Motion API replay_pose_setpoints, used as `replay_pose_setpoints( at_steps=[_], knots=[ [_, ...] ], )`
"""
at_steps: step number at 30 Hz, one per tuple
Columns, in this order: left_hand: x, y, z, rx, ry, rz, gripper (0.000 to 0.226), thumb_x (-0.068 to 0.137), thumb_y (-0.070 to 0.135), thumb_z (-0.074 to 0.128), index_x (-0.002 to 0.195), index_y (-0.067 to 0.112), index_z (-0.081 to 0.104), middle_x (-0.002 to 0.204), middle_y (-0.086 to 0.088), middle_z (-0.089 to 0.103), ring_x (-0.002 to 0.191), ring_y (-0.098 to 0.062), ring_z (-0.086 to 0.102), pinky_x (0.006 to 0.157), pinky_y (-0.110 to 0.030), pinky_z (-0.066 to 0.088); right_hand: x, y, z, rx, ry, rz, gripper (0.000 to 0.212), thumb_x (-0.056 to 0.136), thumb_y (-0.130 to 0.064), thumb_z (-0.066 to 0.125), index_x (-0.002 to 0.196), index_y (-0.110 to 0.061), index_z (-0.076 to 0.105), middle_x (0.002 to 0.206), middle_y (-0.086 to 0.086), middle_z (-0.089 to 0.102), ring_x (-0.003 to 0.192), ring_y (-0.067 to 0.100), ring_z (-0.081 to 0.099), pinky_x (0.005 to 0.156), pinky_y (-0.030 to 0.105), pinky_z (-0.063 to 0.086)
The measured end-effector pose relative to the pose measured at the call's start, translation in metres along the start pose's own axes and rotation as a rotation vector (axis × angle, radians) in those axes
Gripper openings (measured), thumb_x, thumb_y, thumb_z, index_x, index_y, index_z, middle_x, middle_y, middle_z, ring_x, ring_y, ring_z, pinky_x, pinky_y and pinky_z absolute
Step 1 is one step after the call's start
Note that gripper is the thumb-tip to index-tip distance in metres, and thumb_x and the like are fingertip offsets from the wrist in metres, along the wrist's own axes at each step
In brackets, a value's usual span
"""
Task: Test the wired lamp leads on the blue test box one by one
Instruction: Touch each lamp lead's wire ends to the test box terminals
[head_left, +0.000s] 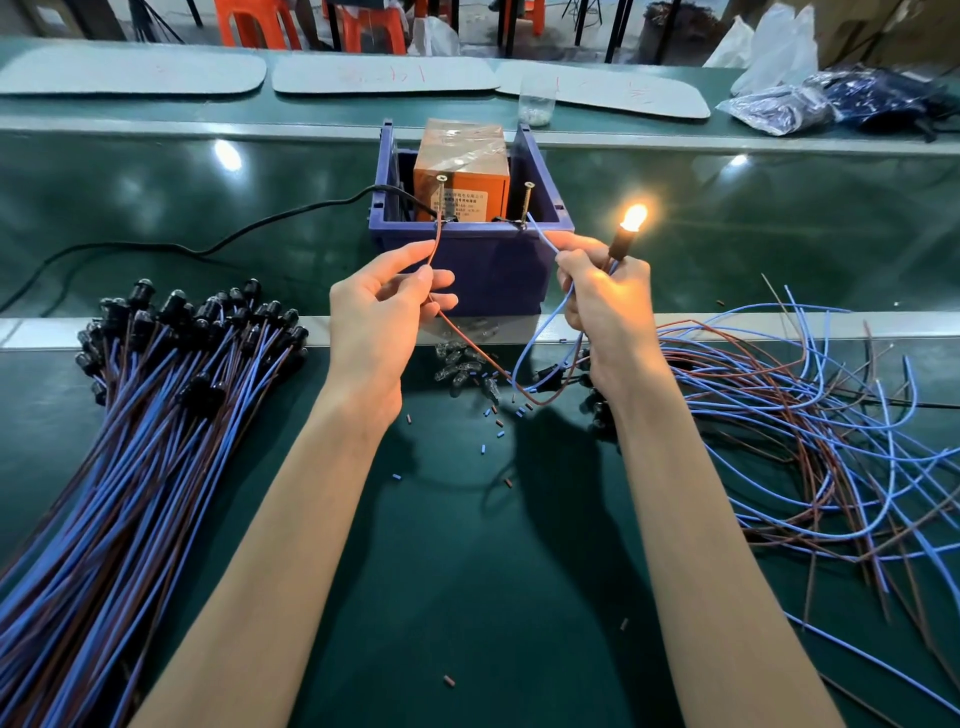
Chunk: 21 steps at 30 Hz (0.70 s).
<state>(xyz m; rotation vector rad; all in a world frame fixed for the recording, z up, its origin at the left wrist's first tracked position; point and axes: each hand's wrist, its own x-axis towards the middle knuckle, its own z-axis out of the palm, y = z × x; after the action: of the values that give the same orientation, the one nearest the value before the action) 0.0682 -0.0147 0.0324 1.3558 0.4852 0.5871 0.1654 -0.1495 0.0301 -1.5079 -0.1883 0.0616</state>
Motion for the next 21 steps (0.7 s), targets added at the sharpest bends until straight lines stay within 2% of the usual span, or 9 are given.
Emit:
replay_pose_setpoints(
  at_steps=[12,18,21],
  knots=[
    [-0.002,0.001,0.003,0.008,0.011,-0.01,0.026,0.095,0.002,0.054,0.097,0.025,0.066,0.077,0.004,0.072,0.064,-0.004,0.068,0.061,-0.012,0.048,-0.002,-0.004,0.0,-0.063,-0.012,0.008,0.031,0.089,-0.002,0.05,0.083,-0.023,0.071,0.044,-0.018,0.045,0.041,0.0,0.038,0.045,0.01,0.031],
    [-0.016,0.003,0.026,0.022,-0.047,-0.015,0.021,0.095,0.002,0.05,0.091,0.018,0.064,0.069,0.005,0.07,0.055,-0.006,0.064,0.059,-0.016,0.05,-0.006,-0.014,0.002,-0.285,-0.129,-0.025,0.031,0.089,-0.019,0.057,0.067,-0.032,0.074,0.047,-0.02,0.05,0.05,0.0,0.04,0.054,0.017,0.027],
    [-0.029,0.006,0.039,-0.027,-0.142,-0.042,0.024,0.099,0.014,0.045,0.088,0.014,0.067,0.07,-0.001,0.069,0.056,-0.01,0.063,0.057,-0.017,0.05,-0.009,-0.018,0.004,-0.337,-0.118,-0.058,0.028,0.087,-0.02,0.059,0.064,-0.03,0.071,0.053,-0.017,0.057,0.06,0.002,0.047,0.064,0.023,0.038]
  ],
)
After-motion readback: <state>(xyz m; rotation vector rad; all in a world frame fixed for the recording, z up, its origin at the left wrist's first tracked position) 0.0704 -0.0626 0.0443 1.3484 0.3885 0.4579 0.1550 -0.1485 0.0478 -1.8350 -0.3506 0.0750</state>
